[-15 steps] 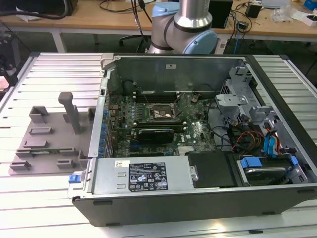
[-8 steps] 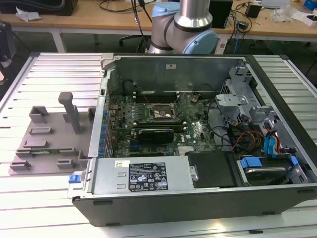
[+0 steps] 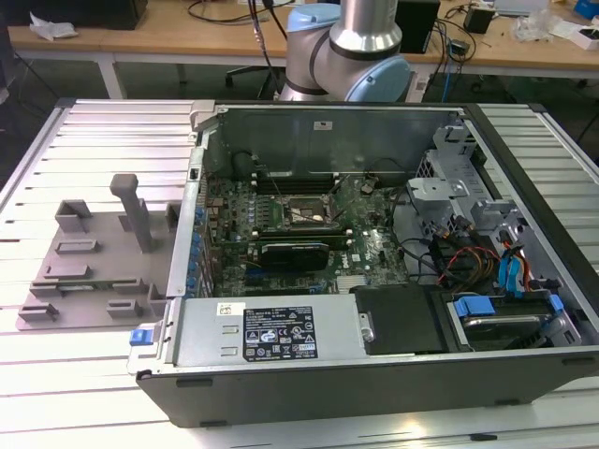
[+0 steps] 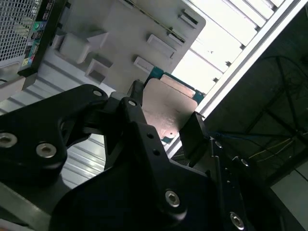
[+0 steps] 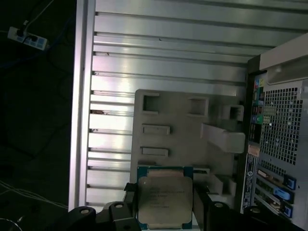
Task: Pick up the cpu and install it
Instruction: 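Pick up the cpu and move it towards the insertion slot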
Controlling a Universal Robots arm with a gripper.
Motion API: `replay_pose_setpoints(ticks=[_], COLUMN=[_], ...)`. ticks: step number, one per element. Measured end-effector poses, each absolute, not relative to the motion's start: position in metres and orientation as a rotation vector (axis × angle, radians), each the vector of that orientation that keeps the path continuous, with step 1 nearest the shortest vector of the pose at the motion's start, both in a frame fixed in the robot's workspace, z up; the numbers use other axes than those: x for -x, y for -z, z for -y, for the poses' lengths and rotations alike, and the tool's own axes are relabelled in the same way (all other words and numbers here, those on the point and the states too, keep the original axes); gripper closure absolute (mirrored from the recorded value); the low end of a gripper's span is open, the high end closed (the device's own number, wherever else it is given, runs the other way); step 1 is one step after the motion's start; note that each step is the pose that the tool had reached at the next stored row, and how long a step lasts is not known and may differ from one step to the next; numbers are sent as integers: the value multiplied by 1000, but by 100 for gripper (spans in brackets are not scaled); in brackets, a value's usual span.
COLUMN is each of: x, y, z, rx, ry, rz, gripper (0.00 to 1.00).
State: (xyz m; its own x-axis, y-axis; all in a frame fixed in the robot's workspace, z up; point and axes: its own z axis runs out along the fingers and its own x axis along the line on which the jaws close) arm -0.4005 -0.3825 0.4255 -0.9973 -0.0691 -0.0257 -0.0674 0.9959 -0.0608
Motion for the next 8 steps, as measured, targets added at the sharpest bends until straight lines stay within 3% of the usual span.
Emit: replay_pose_setpoints(ticks=[8], x=[400], y=[-438], z=[382], rx=[106], ry=[90], rz=[-3111], gripper=[45])
